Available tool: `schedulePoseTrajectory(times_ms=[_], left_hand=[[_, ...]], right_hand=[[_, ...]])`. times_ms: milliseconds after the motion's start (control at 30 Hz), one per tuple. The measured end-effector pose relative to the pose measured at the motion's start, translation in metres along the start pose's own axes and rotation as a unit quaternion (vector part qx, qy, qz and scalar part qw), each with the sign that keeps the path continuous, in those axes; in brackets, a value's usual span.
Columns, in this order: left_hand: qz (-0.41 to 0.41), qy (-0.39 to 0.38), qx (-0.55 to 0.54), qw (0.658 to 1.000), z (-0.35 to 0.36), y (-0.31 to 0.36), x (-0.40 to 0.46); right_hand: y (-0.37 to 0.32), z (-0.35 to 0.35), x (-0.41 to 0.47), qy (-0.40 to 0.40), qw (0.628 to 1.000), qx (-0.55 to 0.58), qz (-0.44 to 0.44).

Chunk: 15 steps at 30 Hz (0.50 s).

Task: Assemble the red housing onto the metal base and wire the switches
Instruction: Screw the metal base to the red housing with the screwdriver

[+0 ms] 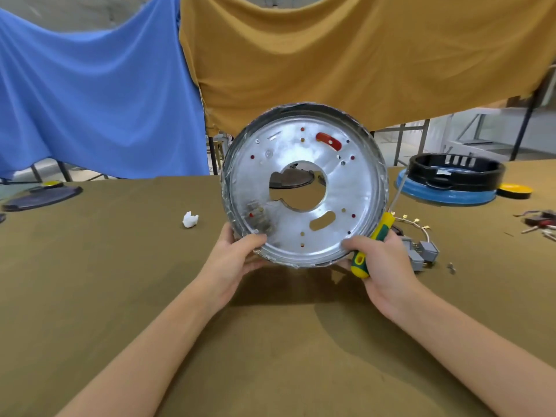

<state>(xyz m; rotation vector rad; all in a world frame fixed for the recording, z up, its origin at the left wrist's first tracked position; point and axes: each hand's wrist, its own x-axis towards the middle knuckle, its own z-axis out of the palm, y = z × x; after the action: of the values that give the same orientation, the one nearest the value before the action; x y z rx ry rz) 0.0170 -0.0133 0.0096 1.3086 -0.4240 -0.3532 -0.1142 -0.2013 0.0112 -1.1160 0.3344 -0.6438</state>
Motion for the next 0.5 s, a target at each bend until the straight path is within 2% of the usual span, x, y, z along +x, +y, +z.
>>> schedulePoseTrajectory(times_ms=[133,300,500], left_hand=[[-0.002,0.059,-0.002,0.998,-0.001,0.003,0.004],[-0.002,0.066,0.026,0.997,-0.007,0.009,0.001],[0.000,0.042,-0.009,0.999,-0.005,0.010,-0.001]], right_hand=[[0.004,0.004,-0.003,-0.044,0.999,-0.012,-0.001],[-0.002,-0.002,0.008,0.069,0.995,-0.073,-0.024],[0.003,-0.004,0.006,0.061,0.996,-0.058,0.016]])
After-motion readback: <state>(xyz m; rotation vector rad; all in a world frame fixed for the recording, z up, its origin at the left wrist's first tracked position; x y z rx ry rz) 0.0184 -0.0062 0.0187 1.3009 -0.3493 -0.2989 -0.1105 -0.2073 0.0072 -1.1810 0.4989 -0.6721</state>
